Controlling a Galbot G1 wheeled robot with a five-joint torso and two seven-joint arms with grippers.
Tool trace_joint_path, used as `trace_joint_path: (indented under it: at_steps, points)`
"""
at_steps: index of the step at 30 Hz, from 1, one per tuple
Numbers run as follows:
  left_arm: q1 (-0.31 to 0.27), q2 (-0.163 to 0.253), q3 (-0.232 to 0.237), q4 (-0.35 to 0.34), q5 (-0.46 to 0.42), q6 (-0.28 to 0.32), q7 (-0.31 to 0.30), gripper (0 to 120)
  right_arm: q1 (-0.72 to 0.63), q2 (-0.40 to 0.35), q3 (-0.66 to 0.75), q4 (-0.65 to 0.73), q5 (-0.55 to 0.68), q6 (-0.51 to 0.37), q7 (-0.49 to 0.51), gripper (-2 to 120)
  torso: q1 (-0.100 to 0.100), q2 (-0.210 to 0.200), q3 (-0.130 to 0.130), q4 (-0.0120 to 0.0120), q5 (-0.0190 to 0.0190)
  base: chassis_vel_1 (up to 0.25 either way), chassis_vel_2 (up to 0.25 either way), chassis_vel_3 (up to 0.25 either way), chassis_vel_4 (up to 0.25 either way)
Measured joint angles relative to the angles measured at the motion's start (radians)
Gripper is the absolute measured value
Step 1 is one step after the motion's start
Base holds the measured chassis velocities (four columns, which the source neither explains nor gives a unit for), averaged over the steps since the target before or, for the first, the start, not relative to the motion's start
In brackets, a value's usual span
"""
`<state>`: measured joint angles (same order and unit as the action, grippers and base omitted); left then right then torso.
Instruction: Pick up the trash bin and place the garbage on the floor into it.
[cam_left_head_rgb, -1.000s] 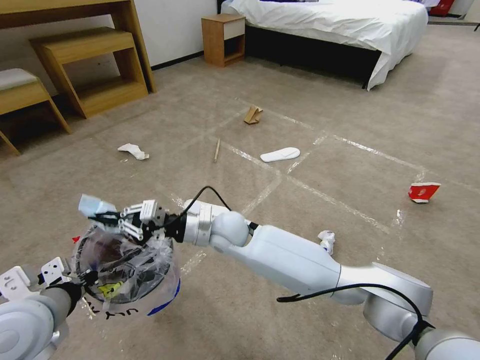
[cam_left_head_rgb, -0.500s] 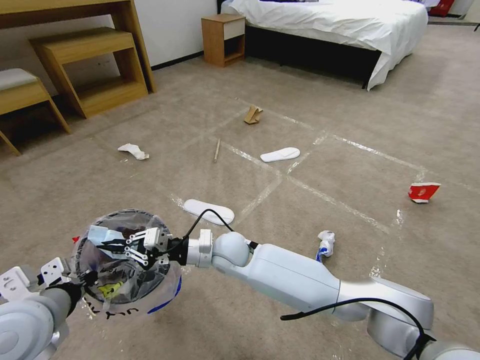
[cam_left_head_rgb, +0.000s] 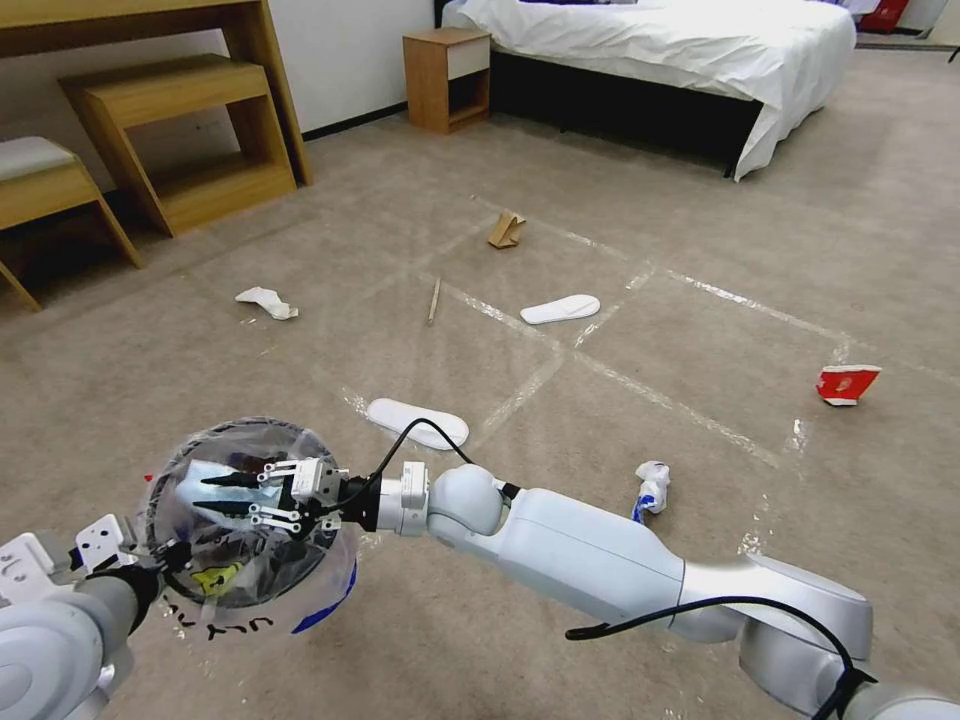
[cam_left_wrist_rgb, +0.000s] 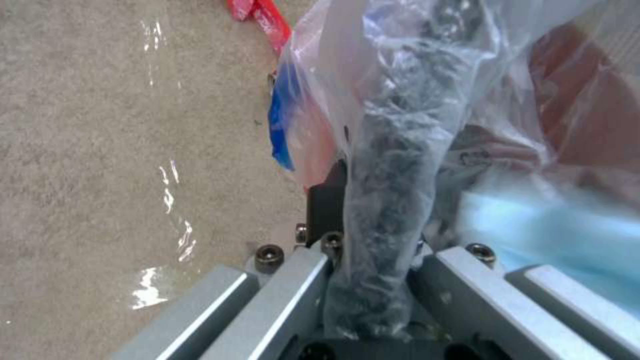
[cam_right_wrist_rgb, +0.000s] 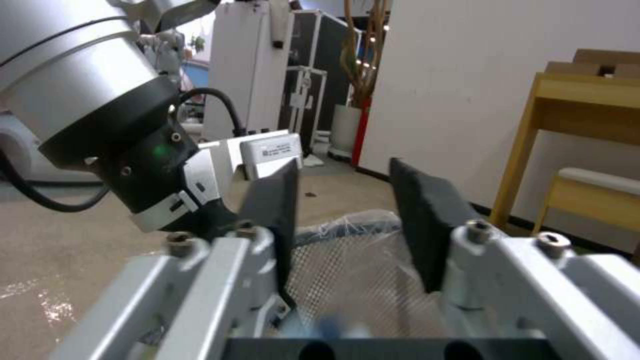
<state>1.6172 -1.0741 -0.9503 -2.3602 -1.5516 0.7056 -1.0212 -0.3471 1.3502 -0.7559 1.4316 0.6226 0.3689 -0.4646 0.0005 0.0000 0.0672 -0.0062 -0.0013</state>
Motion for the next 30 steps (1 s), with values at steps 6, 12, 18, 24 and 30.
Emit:
trace_joint_path:
  at_steps: [6,12,18,24,30]
  points:
    - [0.0,-0.001,0.0,-0.002,-0.001,-0.001,-0.001,0,0.013,0.001,-0.005,0.005,0.006,-0.004,0.007,62,0.0,0.0,0.0,0.0,0.0,0.0,0.0,0.0,0.0]
    - [0.002,-0.004,0.0,-0.004,-0.002,-0.001,-0.003,0,0.027,0.0,-0.019,0.016,0.02,-0.006,0.009,86,0.0,0.0,0.0,0.0,-0.0001,0.0,0.0,0.0,0.0]
    - [0.004,-0.005,-0.002,-0.007,-0.002,-0.001,-0.004,0,0.03,-0.002,-0.013,0.028,0.025,-0.005,0.022,99,0.0,0.0,0.0,0.0,0.0,0.0,0.0,0.0,0.0]
    - [0.006,-0.005,-0.007,-0.007,-0.005,-0.002,-0.007,0,0.079,-0.011,0.077,0.057,0.065,-0.009,0.047,100,0.0,0.0,0.0,0.0001,0.0,0.0,0.0,0.0,0.0]
    - [0.009,-0.003,-0.013,-0.01,-0.009,-0.003,-0.008,0,0.106,-0.055,0.215,0.083,0.101,-0.026,0.065,100,0.0,0.0,0.0,0.0001,0.0001,0.0,0.0,0.0,0.0]
